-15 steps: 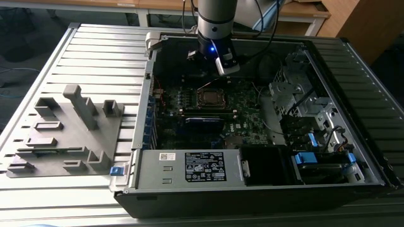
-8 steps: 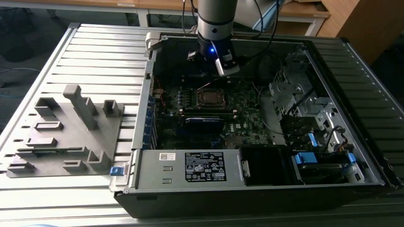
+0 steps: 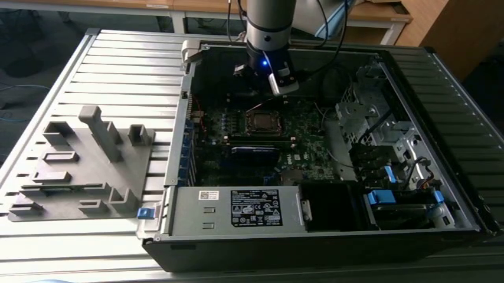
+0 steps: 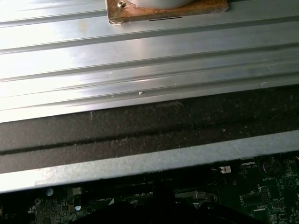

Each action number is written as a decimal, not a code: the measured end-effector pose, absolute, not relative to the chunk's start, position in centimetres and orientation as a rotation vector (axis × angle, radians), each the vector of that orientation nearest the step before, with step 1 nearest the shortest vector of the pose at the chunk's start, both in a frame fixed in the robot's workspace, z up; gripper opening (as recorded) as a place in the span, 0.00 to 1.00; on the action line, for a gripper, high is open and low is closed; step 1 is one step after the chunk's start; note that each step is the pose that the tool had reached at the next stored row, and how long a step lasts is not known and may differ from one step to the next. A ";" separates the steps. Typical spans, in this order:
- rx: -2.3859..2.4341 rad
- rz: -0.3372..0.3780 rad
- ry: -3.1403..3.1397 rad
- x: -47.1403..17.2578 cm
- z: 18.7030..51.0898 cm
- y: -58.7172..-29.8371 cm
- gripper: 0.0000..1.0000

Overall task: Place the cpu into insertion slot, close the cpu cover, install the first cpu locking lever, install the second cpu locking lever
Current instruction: 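Install the first cpu locking lever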

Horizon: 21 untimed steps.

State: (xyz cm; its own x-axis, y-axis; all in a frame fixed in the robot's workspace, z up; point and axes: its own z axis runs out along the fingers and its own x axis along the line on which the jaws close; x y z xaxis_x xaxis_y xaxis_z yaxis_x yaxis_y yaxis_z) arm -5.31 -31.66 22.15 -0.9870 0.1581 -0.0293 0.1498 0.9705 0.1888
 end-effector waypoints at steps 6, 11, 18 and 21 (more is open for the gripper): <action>0.240 0.288 3.075 -5.1 22.1 -31.7 0.11; 0.241 0.289 3.074 -5.0 22.1 -31.7 0.11; 0.241 0.270 3.075 -5.0 21.9 -31.7 0.11; 0.241 0.270 3.075 -5.0 21.9 -31.7 0.11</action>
